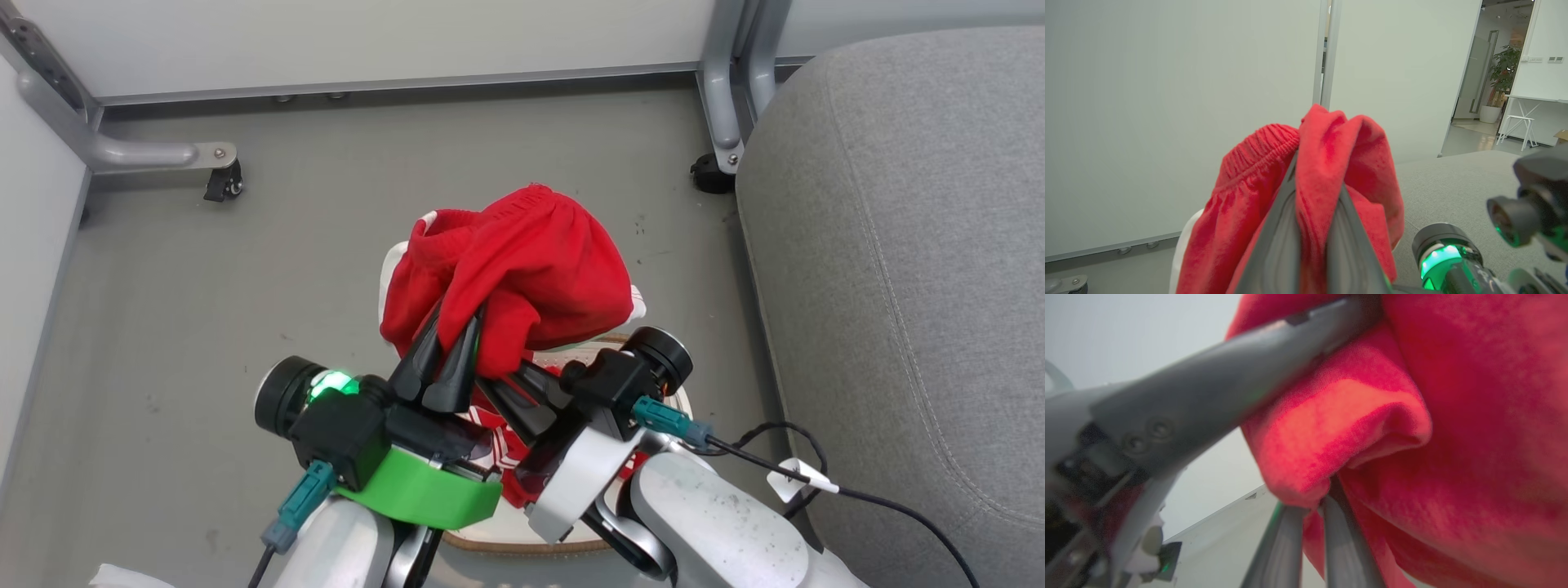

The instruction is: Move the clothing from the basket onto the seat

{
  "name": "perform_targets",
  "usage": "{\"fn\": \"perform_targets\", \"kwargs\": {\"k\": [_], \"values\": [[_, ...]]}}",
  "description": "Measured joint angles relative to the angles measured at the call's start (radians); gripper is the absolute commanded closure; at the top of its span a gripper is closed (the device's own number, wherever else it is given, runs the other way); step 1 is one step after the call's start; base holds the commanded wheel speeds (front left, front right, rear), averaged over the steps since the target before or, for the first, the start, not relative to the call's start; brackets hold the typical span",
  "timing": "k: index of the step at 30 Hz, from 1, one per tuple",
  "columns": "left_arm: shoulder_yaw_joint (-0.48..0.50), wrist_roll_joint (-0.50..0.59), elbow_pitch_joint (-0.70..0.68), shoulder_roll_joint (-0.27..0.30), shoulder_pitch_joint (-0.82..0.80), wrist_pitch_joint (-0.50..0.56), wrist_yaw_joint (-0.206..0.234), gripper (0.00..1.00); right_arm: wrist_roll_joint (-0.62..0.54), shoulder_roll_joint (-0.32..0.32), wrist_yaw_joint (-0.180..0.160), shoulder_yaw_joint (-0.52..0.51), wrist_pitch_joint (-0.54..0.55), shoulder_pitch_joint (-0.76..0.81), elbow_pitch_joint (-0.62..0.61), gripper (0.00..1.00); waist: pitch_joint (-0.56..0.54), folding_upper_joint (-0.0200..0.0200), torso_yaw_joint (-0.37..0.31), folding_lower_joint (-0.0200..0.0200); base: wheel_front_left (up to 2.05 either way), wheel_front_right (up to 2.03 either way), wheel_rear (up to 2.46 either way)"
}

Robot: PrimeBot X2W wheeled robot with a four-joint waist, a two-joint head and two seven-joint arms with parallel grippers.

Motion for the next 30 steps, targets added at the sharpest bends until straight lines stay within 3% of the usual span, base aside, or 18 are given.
{"fn": "perform_targets", "kwargs": {"k": [11, 12, 13, 14, 22, 30], "values": [[0.002, -0.005, 0.004, 0.000, 0.000, 0.000, 0.005, 1.00, 0.006, 0.000, 0.000, -0.001, -0.007, -0.003, 0.010, 1.00, -0.002, 0.0000, -0.001, 0.0000, 0.00, 0.00, 0.00], [0.003, -0.005, 0.006, -0.001, 0.000, 0.000, 0.009, 0.71, 0.006, 0.000, 0.000, -0.003, -0.009, -0.004, 0.012, 1.00, -0.003, 0.0000, -0.001, 0.0000, 0.00, 0.00, 0.00], [0.007, -0.004, 0.004, -0.001, 0.000, 0.000, 0.019, 0.09, 0.005, 0.000, 0.000, -0.005, -0.009, -0.004, 0.013, 1.00, -0.002, 0.0000, -0.001, 0.0000, 0.00, 0.00, 0.00], [0.011, -0.005, -0.003, -0.001, 0.000, 0.000, 0.026, 0.00, 0.005, 0.000, 0.000, -0.008, -0.009, -0.005, 0.013, 1.00, -0.002, 0.0000, -0.001, 0.0000, 0.00, 0.00, 0.00], [0.040, 0.017, -0.030, 0.000, -0.002, 0.000, 0.038, 0.00, -0.022, 0.000, 0.000, -0.057, -0.012, -0.011, 0.028, 1.00, 0.003, 0.0000, -0.002, 0.0000, 0.00, 0.00, 0.00], [-0.014, 0.077, 0.021, 0.059, 0.012, 0.001, 0.003, 0.00, -0.053, 0.000, 0.000, -0.128, -0.012, -0.012, 0.058, 1.00, -0.001, 0.0000, 0.001, 0.0000, 0.00, 0.00, 0.00]]}}
